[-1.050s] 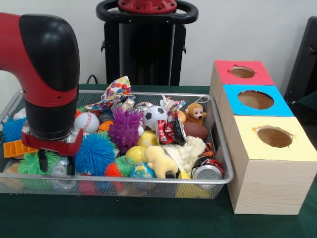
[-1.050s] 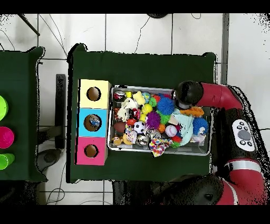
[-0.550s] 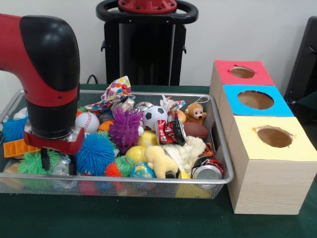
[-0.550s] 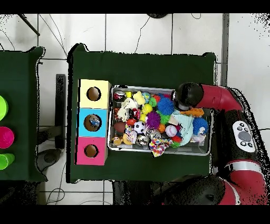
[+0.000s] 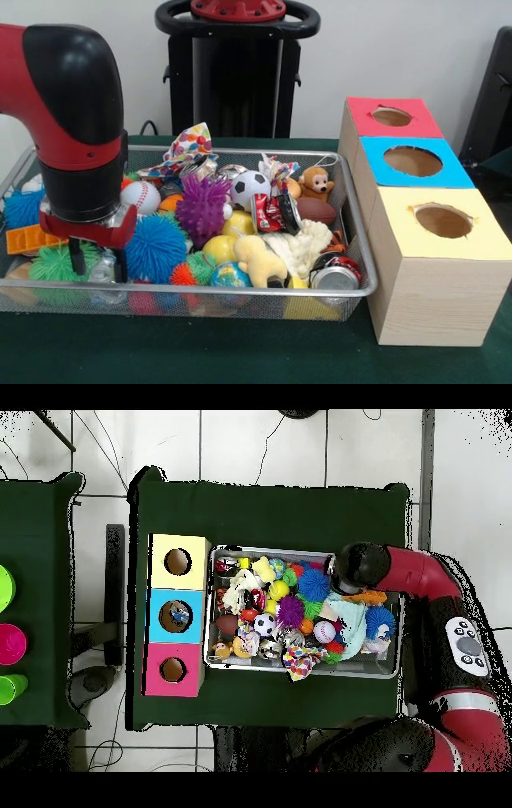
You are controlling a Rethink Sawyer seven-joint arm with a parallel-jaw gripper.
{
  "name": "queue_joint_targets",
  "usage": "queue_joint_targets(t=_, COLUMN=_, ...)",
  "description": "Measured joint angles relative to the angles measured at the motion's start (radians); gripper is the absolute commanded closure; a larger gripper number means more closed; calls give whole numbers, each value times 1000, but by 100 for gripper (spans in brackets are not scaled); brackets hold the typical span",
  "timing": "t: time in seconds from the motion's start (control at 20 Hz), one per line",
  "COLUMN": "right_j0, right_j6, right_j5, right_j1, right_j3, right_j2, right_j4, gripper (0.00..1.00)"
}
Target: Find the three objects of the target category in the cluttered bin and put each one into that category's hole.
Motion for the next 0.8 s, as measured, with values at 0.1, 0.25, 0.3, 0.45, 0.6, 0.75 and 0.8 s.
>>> queue_joint_targets(t=0.1, right_j0=-2, right_j6=0, right_j5=-6, right_j1=-2, right_j3=9, right_j2=0, right_j4=10, gripper=0)
queue_joint_targets(t=0.25, right_j0=-2, right_j6=0, right_j5=-22, right_j1=-8, right_j3=28, right_j2=0, right_j4=21, gripper=0)
queue_joint_targets(t=0.3, right_j0=-1, right_j6=0, right_j5=-28, right_j1=-10, right_j3=34, right_j2=0, right_j4=23, gripper=0)
queue_joint_targets(t=0.45, right_j0=-1, right_j6=0, right_j5=-53, right_j1=-18, right_j3=54, right_j2=0, right_j4=26, gripper=0)
queue_joint_targets(t=0.6, right_j0=-1, right_j6=0, right_j5=-66, right_j1=-22, right_j3=65, right_j2=0, right_j4=26, gripper=0)
queue_joint_targets(t=0.75, right_j0=-1, right_j6=0, right_j5=-82, right_j1=-26, right_j3=78, right_j2=0, right_j4=26, gripper=0)
queue_joint_targets(t=0.8, right_j0=-1, right_j6=0, right_j5=-86, right_j1=-27, right_j3=80, right_j2=0, right_j4=26, gripper=0)
